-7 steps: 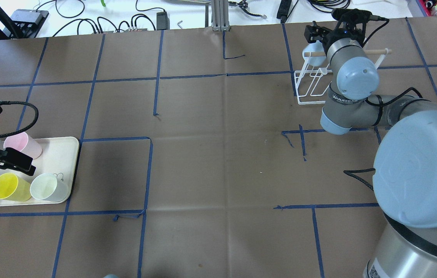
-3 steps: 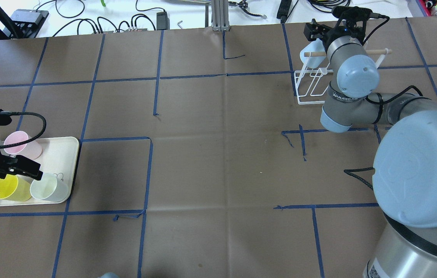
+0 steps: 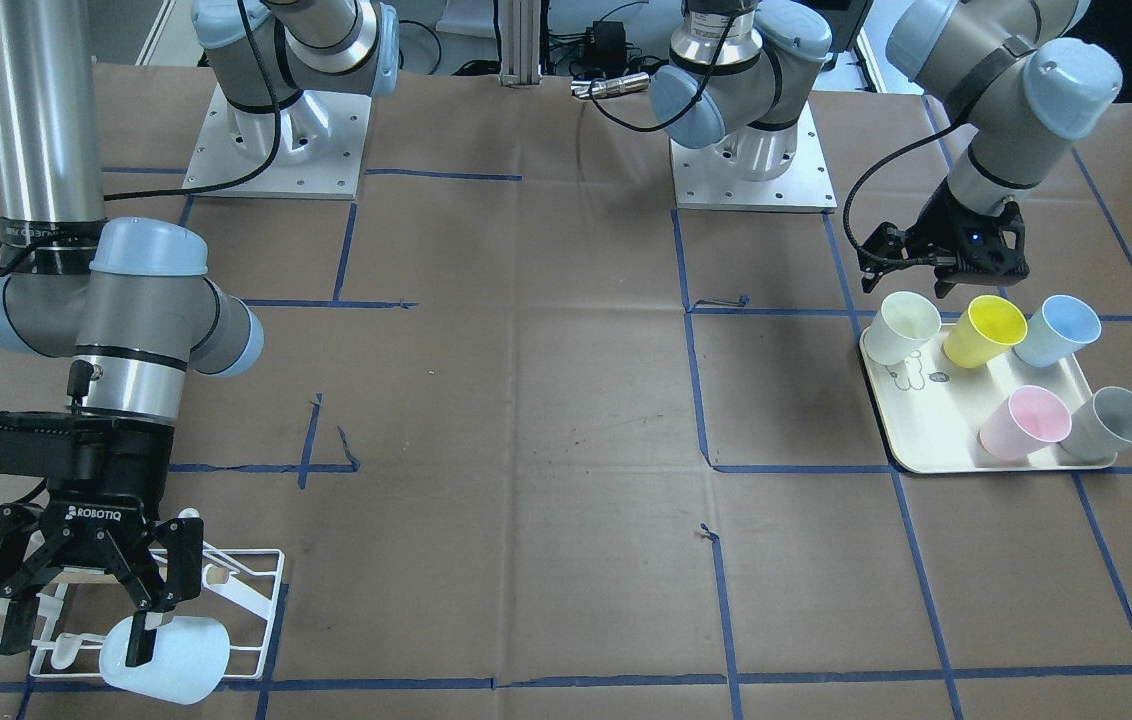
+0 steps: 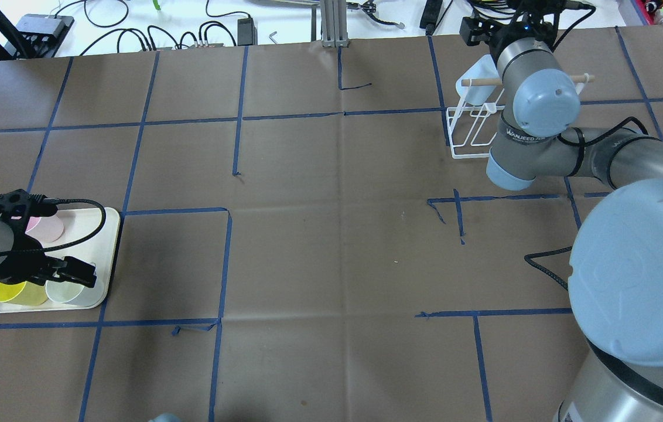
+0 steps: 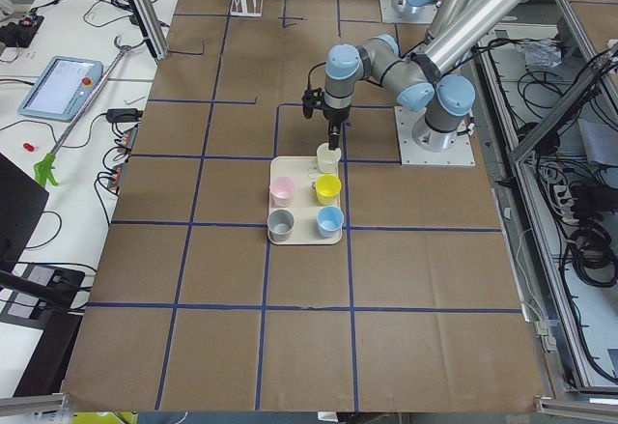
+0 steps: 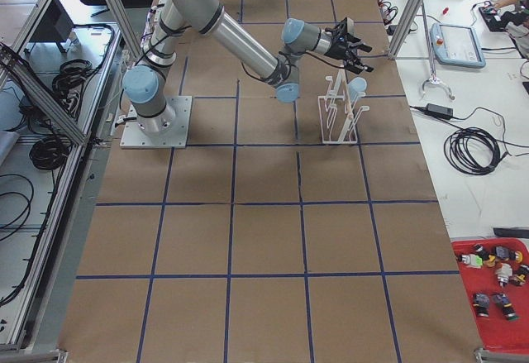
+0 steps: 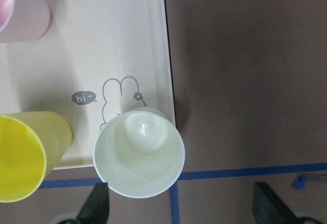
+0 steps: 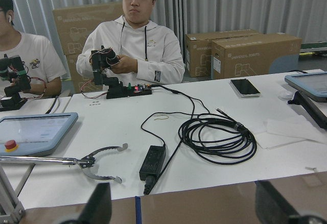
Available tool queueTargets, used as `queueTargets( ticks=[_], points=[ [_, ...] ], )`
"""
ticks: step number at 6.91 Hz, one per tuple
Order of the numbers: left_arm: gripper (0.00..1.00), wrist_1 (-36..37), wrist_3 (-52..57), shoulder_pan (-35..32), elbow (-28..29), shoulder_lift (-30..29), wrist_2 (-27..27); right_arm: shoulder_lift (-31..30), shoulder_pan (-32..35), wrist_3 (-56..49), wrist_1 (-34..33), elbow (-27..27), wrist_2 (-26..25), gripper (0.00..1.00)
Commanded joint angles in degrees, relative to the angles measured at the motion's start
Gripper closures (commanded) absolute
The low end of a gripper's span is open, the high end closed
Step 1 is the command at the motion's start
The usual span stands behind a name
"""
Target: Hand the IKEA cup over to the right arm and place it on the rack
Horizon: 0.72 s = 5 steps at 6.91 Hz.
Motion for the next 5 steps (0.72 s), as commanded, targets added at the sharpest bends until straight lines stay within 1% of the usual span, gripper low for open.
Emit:
queueTargets(
  ticks=[1,2,3,4,5],
  points=[
    [0.01,6.43,0.06,0.00,-2.60,-3.90,0.08,-6.22,0.43,0.05,3.72,0.12,0.21,0.00],
    [0.01,6.80,0.06,0.00,-2.60,-4.88,0.08,-8.94,1.74,0.31,5.30,0.47,0.21,0.00],
    [0.01,6.72,0.06,0.00,-2.60,-5.23,0.43,-10.88,3.58,3.10,5.57,1.52,0.30,0.00],
    [0.01,6.72,0.06,0.00,-2.60,-5.24,0.61,-12.64,4.82,9.82,5.49,3.62,1.17,0.00],
    [0.17,6.81,0.06,0.00,-2.43,-4.98,0.61,-15.19,5.88,18.16,5.40,6.77,5.62,0.00]
  ],
)
